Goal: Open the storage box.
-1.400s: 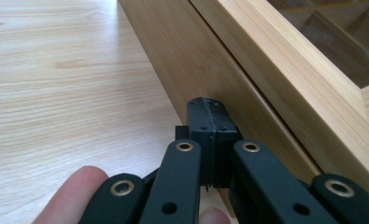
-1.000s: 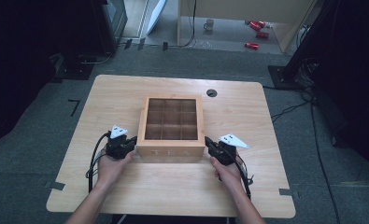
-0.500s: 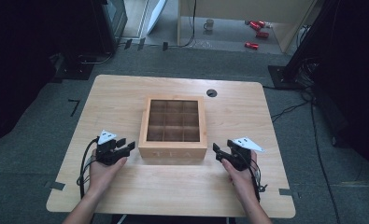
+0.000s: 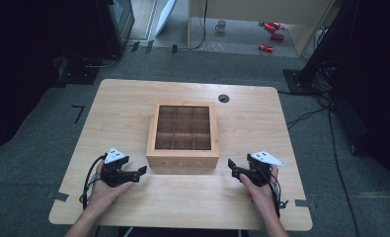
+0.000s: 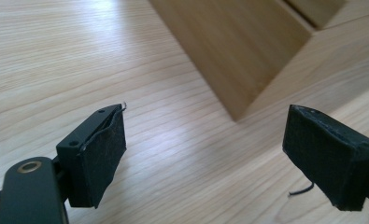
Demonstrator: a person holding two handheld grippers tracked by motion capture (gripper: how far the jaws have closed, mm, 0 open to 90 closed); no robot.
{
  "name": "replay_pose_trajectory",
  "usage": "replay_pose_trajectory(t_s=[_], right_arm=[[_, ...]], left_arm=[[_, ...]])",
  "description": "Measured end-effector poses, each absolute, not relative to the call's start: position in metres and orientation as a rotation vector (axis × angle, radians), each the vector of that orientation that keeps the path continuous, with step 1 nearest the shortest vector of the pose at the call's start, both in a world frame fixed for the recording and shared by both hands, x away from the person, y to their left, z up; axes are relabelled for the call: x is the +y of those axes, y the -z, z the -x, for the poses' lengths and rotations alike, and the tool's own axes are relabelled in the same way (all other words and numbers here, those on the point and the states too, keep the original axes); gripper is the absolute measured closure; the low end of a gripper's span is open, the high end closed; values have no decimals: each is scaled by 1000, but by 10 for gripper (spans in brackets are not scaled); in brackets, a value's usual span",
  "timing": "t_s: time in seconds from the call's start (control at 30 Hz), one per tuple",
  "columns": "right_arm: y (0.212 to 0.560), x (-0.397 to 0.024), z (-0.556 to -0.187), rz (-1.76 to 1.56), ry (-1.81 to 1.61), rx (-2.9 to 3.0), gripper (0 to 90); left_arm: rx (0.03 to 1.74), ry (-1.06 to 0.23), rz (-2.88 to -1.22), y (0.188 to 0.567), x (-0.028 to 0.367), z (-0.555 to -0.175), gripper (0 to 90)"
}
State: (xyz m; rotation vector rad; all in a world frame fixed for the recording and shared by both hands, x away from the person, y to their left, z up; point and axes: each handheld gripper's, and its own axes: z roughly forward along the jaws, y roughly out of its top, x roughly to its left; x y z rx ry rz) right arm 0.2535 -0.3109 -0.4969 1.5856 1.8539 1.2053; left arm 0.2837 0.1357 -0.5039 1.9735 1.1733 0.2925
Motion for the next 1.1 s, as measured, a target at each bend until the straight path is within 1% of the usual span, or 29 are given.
replay_pose_trajectory(t_s=[0.27, 0.3, 0.47, 0.53, 0.67, 0.8, 0.87, 1.1], right_arm=[[495, -309, -252, -1580, -1216, 1856, 176], [494, -308, -252, -1578, -1220, 1857, 177], [491, -305, -252, -1569, -1227, 1859, 180], [491, -304, -252, -1574, -1228, 1859, 181], [488, -300, -251, -1557, -1236, 1866, 185], [488, -298, -251, -1552, -1237, 1868, 187], [487, -298, -251, -1553, -1237, 1866, 189], [485, -296, -251, -1542, -1231, 1860, 192]], left_arm=[[1155, -277, -1974, 502, 128, -285, 163], [1164, -275, -1970, 501, 127, -286, 175], [1193, -261, -1957, 499, 123, -290, 182], [1191, -258, -1953, 499, 122, -290, 213], [1183, -207, -1928, 497, 121, -292, 249], [1204, -201, -1917, 497, 119, -295, 253], [1199, -179, -1912, 497, 119, -296, 247], [1196, -165, -1901, 495, 119, -297, 236]])
